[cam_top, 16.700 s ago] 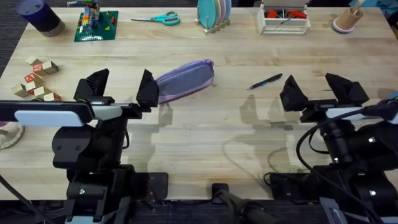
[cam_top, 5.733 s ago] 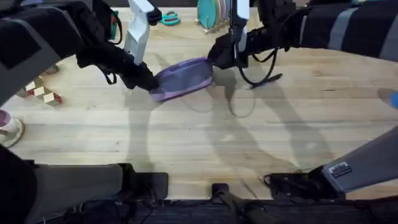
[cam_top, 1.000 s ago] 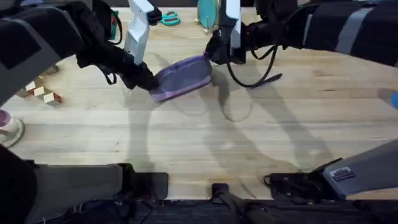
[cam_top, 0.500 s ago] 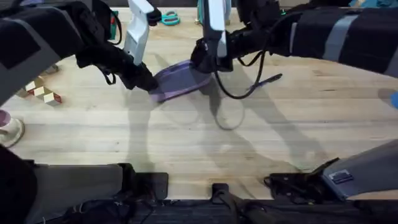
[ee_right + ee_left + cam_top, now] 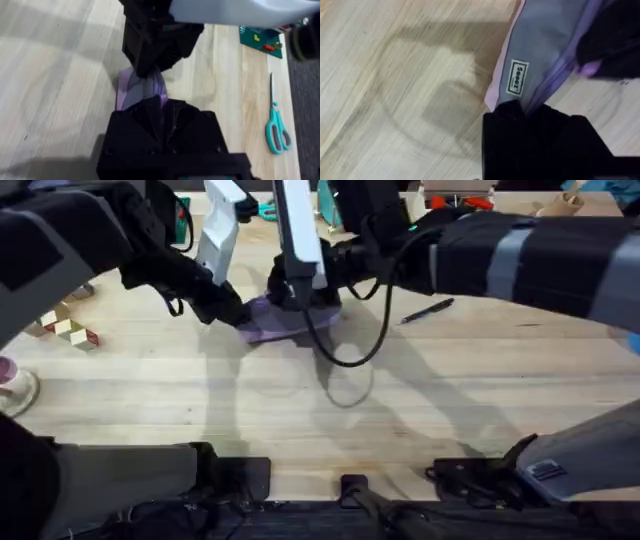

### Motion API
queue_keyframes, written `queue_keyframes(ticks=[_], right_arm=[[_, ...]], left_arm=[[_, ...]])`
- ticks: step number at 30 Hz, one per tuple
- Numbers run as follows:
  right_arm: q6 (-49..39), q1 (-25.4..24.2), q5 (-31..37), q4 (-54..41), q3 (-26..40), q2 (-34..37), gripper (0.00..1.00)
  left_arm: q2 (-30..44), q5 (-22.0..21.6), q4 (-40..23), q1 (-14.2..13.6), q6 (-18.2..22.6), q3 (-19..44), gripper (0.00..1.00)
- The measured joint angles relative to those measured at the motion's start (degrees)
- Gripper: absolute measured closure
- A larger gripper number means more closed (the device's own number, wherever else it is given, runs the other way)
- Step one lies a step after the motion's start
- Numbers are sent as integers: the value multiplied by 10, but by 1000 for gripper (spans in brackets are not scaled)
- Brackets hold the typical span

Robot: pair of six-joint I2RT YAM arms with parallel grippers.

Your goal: Unzip the bag, pick up the pens from the table one at a time and place them inside, then zip the bag closed.

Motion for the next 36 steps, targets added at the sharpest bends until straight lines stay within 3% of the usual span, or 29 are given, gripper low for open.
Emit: queue_keyframes(ticks=[18,20,22,26,28,36], right_arm=[[67,15,-12,79,0,35,971],[71,15,-13,80,0,35,874],[75,15,-23,86,0,35,640],[75,12,-33,84,0,34,75],[75,7,-35,76,0,31,12],[75,-24,-39,23,0,-8,6]], left_arm=[[0,0,8,0,0,0,959],[0,0,8,0,0,0,959],[0,1,12,0,0,0,959],[0,2,12,0,0,0,959],[0,2,12,0,0,0,959],[0,3,12,0,0,0,959]])
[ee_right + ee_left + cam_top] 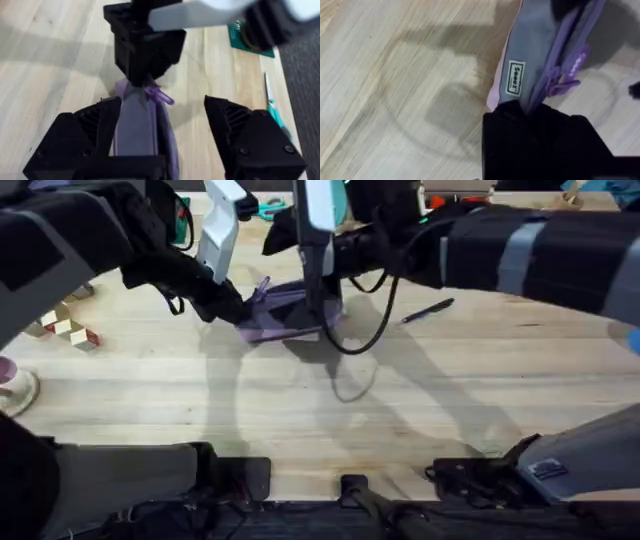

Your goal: Unzip the bag, pick up the pens from the table one at a time and place them inside, then zip the bag closed.

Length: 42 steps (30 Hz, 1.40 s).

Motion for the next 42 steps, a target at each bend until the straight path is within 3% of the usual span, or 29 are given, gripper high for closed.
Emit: queue_keyframes(ticks=[6,8,9,13,14,15,23,27,31,37,42], right_arm=[[0,-26,0,-6,0,-3,6],[0,-33,0,-6,0,-3,6],[0,-37,0,-6,0,-3,6],[0,-46,0,-6,0,-3,6],[0,-47,0,-6,0,-3,6],[0,-47,-2,-8,0,-3,6],[6,-47,-9,-16,0,-4,7],[71,-48,2,-37,10,-3,7],[120,-48,36,-126,71,-3,6],[125,-48,99,-225,193,-4,9],[122,-49,120,-272,244,-4,9]], left_arm=[[0,0,0,0,0,0,951],[0,0,0,0,0,0,889],[0,0,1,0,2,0,773],[0,3,4,0,1,0,141],[0,3,4,-1,-1,0,46],[0,3,4,-1,0,0,17],[0,16,13,-3,0,0,7],[0,14,-11,-6,0,0,7],[0,14,-13,-7,0,0,7],[0,14,-25,-7,2,0,7],[-22,13,-27,-6,3,10,7]])
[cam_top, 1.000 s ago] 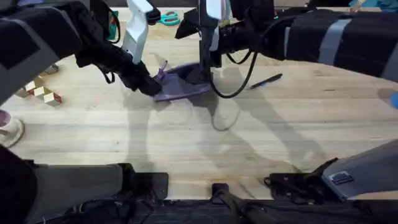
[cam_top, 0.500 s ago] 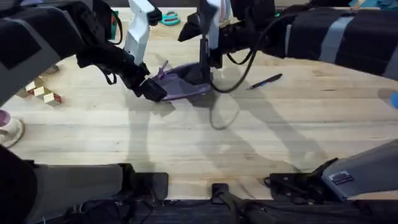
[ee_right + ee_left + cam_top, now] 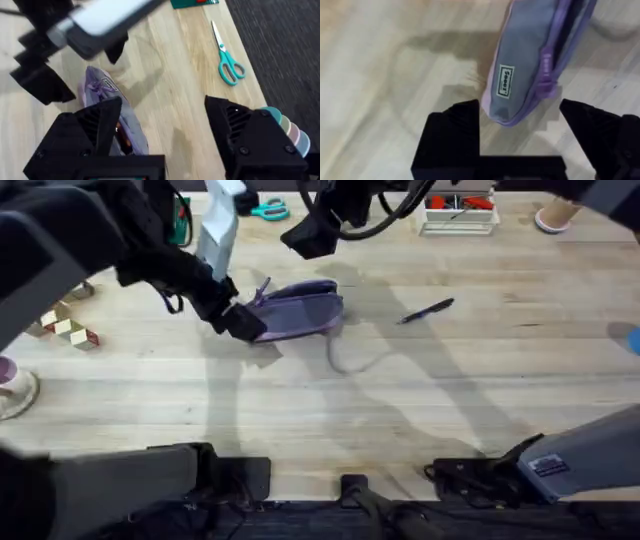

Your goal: Unzip the bag, pick up the pens from the table one at a time and place them inside, then zip the bag closed.

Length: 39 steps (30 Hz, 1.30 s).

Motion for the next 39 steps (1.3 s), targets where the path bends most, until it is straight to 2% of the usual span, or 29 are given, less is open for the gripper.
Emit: queue_keyframes(ticks=[8,13,34,35,39], right_arm=[[-5,0,10,-53,11,0,9],[-8,0,13,-101,11,0,9],[-40,0,14,-118,11,0,15],[-46,0,13,-114,11,0,102],[-60,2,14,-109,11,0,683]], left_arm=[[-131,1,-2,0,2,31,7],[-185,2,-13,0,2,31,7],[-202,2,-16,0,2,31,7],[-202,2,-16,0,2,31,7],[-202,2,-16,0,2,31,7]])
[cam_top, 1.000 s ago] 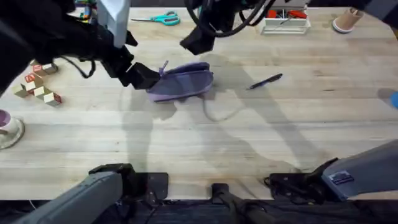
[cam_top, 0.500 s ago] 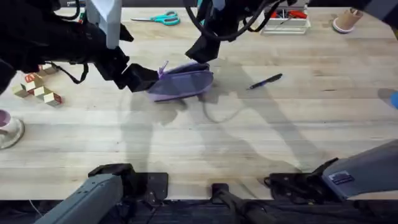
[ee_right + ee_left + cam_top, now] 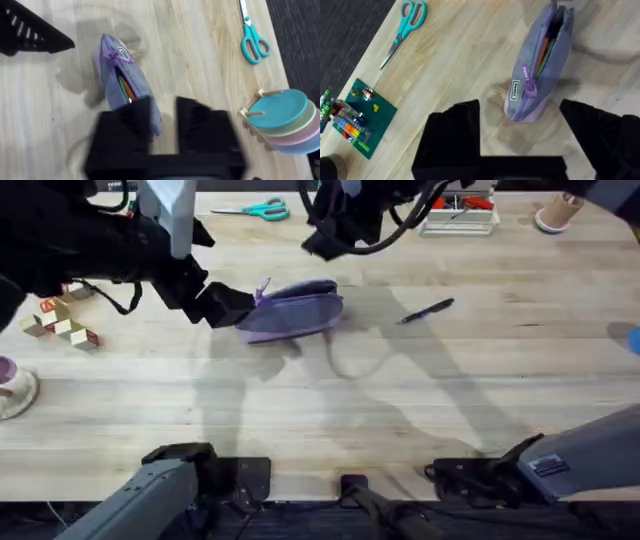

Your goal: Unzip the bag, pick up the pens from the table one at a time and place them inside, then zip the bag closed.

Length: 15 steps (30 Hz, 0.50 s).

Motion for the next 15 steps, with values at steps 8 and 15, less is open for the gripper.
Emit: queue_keyframes(ticks=[8,15], right_arm=[[-74,25,2,-11,0,3,973],[-114,52,31,-47,3,54,973]], left_arm=[[0,0,0,0,0,0,7],[0,0,0,0,0,0,7]])
